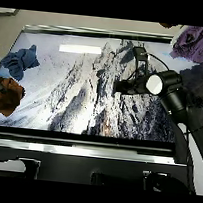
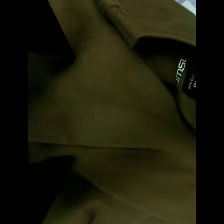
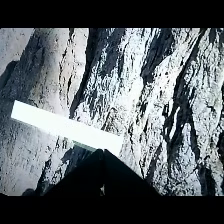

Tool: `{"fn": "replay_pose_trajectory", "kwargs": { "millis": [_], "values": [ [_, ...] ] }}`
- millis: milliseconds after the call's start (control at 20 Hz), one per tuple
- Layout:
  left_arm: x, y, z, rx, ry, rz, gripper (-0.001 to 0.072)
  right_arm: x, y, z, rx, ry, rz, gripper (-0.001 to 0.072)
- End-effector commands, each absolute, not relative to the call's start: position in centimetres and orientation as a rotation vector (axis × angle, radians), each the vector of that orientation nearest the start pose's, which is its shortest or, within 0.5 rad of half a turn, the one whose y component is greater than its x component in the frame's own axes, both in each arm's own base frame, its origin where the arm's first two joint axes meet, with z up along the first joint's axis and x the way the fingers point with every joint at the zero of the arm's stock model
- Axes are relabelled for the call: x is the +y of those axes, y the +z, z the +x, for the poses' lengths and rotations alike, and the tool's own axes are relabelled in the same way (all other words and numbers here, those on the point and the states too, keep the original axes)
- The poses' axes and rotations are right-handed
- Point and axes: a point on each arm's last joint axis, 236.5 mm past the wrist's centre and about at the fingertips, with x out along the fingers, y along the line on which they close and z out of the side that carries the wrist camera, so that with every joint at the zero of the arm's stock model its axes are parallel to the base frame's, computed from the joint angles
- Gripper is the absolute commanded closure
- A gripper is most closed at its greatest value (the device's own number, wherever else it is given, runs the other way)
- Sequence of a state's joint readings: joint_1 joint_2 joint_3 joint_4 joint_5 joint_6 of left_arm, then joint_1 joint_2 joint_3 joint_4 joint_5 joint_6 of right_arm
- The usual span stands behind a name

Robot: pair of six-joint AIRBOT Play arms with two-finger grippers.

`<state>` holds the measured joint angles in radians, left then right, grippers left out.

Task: Fold the clothes and pants, and hang the long-sleeved shirts on hangers.

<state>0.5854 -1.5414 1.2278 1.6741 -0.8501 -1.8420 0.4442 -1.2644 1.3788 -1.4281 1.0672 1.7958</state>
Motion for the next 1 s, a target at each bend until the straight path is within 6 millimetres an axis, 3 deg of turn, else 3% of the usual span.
{"fn": "replay_pose_trajectory", "kwargs": {
  "millis": [0,50,100,150,200,350,450,650,800,950],
  "values": [
    [27.9,-9.2,38.2,1.106,0.704,-0.492,-0.0013,22.0,11.1,38.8,1.024,0.385,0.117,0.0679],
    [27.6,-9.8,38.3,1.114,0.701,-0.509,-0.0013,22.1,11.1,38.8,1.026,0.389,0.123,0.0679],
    [27.3,-9.9,38.4,1.113,0.697,-0.528,0.0038,22.3,11.2,38.7,1.028,0.395,0.131,0.0679],
    [26.8,-9.7,38.5,1.11,0.691,-0.559,0.0445,22.4,11.2,38.6,1.031,0.399,0.138,0.0678],
    [26.3,-9.2,38.8,1.1,0.676,-0.579,0.068,22.5,11.2,38.5,1.032,0.401,0.142,0.0678],
    [23.5,-5.5,40.4,1.037,0.619,-0.638,0.0692,22.9,11.5,38.3,1.036,0.414,0.159,0.0678],
    [18.9,-2.5,41.3,1.04,0.528,-0.673,0.0693,22.7,11.5,37.8,1.051,0.413,0.154,0.0677],
    [4.0,4.0,42.2,1.09,0.208,-0.625,0.0693,22.0,11.7,36.4,1.083,0.409,0.132,0.0655],
    [-9.6,8.1,40.9,1.105,-0.088,-0.624,0.0693,20.5,12.5,35.5,1.084,0.383,0.086,0.0655],
    [-21.1,9.1,37.8,1.172,-0.286,-0.649,0.0693,18.0,13.2,34.2,1.098,0.331,0.015,0.0616]
  ]
}}
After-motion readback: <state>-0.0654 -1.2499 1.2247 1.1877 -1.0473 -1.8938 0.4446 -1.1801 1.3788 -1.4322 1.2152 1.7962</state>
